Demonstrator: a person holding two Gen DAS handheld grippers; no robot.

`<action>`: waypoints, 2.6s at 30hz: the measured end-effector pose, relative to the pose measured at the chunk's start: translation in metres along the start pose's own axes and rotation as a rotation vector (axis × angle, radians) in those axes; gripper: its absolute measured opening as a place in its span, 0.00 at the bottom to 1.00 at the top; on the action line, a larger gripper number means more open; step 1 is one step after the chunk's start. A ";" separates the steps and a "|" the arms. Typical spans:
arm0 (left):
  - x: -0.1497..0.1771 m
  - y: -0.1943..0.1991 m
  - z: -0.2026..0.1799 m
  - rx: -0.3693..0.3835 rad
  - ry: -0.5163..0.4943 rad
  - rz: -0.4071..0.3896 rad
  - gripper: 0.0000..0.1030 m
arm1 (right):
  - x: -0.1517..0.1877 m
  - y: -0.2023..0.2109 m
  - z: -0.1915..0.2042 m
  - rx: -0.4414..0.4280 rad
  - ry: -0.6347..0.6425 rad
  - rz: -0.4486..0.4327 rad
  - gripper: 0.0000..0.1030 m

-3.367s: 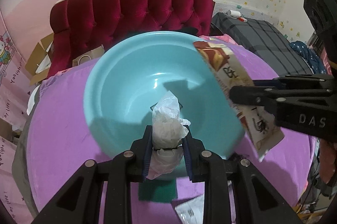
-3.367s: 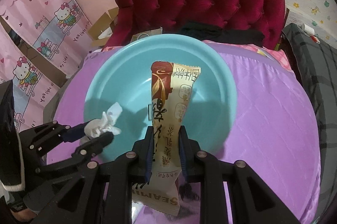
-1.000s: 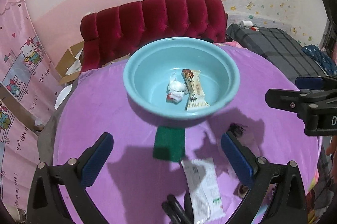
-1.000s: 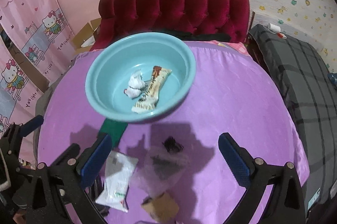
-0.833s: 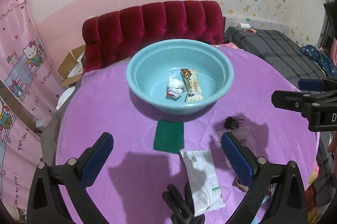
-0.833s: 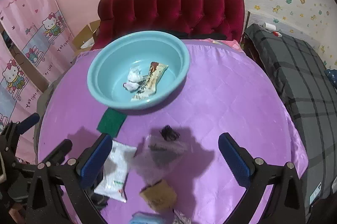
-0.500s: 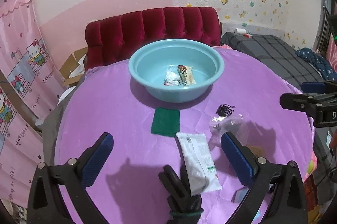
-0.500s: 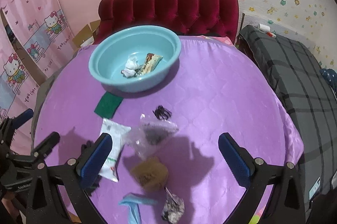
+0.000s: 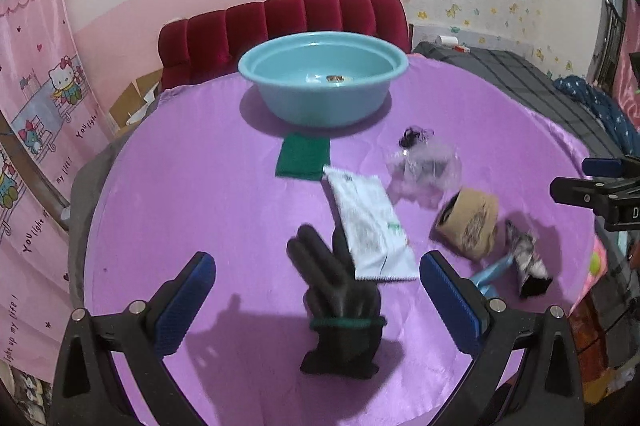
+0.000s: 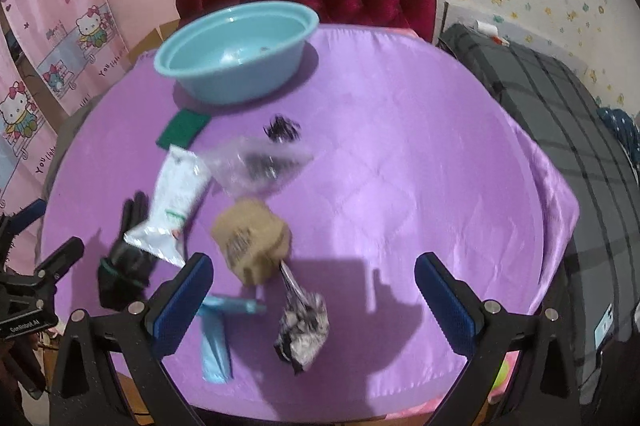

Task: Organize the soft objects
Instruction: 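Grasp the black glove with the left tool while the right tool grasps the foil packet, then carry the glove and foil packet with both tools over the basin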

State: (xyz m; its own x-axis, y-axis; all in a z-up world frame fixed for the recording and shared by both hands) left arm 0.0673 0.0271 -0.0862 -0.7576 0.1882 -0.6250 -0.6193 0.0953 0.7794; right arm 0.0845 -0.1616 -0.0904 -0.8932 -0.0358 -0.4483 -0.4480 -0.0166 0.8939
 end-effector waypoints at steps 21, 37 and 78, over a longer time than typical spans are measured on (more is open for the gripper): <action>0.067 -0.044 -0.009 0.013 -0.007 0.105 1.00 | 0.068 -0.061 -0.013 0.012 0.003 0.111 1.00; 0.065 -0.060 -0.016 0.091 0.009 0.169 0.37 | 0.060 -0.075 0.010 -0.058 -0.009 0.151 0.31; 0.041 0.010 0.012 0.078 0.060 0.182 0.33 | 0.025 -0.012 0.020 -0.047 0.014 0.164 0.31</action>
State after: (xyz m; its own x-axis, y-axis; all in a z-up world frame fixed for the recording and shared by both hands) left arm 0.0326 0.0475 -0.1037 -0.8681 0.1505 -0.4731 -0.4549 0.1407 0.8794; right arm 0.0670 -0.1424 -0.1124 -0.9533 -0.0558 -0.2967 -0.2937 -0.0563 0.9542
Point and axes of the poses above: each gripper's, at about its wrist camera, not at the fingertips, and y roughly against the way its jaws point, z to its left, x to its underside, the point moved 6 cm from there along -y, roughly the way its jaws point, and after that the axes turned 3 degrees about z, right-handed, at the moved point
